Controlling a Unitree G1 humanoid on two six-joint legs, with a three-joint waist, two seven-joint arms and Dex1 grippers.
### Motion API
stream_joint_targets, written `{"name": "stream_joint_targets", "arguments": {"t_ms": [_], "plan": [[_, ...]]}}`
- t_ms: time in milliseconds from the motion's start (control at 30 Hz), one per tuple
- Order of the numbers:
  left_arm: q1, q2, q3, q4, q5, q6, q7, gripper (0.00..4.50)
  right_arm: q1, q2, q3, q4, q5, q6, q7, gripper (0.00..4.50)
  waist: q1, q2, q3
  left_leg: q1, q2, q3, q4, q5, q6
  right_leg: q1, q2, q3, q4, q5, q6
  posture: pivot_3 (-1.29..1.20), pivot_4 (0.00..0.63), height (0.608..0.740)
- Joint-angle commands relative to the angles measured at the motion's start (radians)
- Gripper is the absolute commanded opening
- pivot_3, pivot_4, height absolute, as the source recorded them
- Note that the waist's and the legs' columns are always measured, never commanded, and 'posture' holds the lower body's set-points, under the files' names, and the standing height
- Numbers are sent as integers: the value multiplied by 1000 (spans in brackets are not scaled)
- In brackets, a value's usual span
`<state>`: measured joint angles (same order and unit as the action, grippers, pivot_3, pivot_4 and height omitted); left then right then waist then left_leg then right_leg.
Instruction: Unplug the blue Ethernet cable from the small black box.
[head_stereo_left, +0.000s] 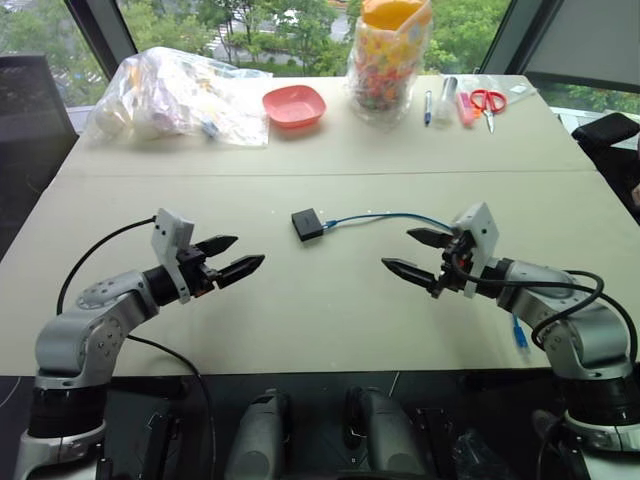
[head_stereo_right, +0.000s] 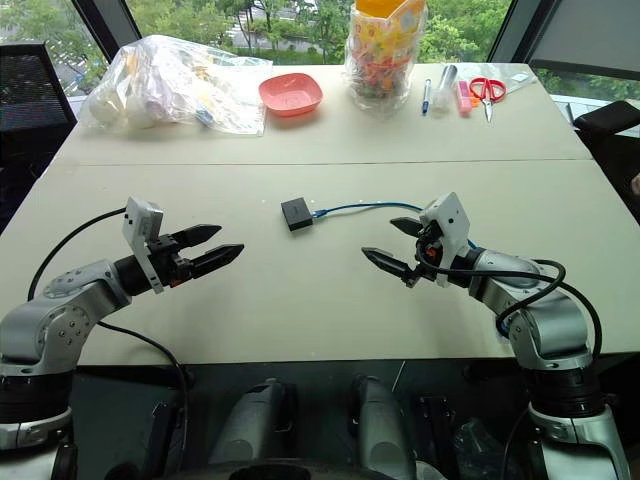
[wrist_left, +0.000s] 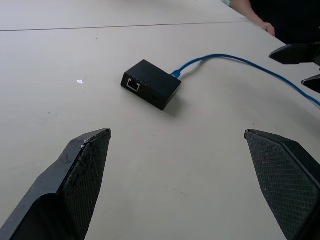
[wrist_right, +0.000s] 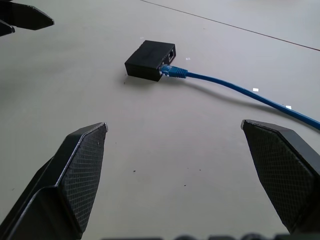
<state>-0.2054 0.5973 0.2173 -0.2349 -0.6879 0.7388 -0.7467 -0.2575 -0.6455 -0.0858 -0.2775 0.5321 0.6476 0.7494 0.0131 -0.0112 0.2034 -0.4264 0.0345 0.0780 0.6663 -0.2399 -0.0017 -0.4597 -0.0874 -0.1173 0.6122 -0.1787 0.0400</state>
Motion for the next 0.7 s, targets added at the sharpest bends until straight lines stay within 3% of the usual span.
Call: {"name": "stream_joint_targets", "arguments": {"t_ms": [33,700], "plan": [[-25,10,14,-2,-10,-11,-8,4471,-8,10,-5,-27,-2,-19,-7,4500,0,0,0,0,0,0,0,0,0,0,0,0,0,0,0,0,150,740],[-80,17,-24,41,36,-39,-26,4471,-35,29,20,3,-25,-38,-12,4500,0,0,0,0,0,0,0,0,0,0,0,0,0,0,0,0,150,740]]}}
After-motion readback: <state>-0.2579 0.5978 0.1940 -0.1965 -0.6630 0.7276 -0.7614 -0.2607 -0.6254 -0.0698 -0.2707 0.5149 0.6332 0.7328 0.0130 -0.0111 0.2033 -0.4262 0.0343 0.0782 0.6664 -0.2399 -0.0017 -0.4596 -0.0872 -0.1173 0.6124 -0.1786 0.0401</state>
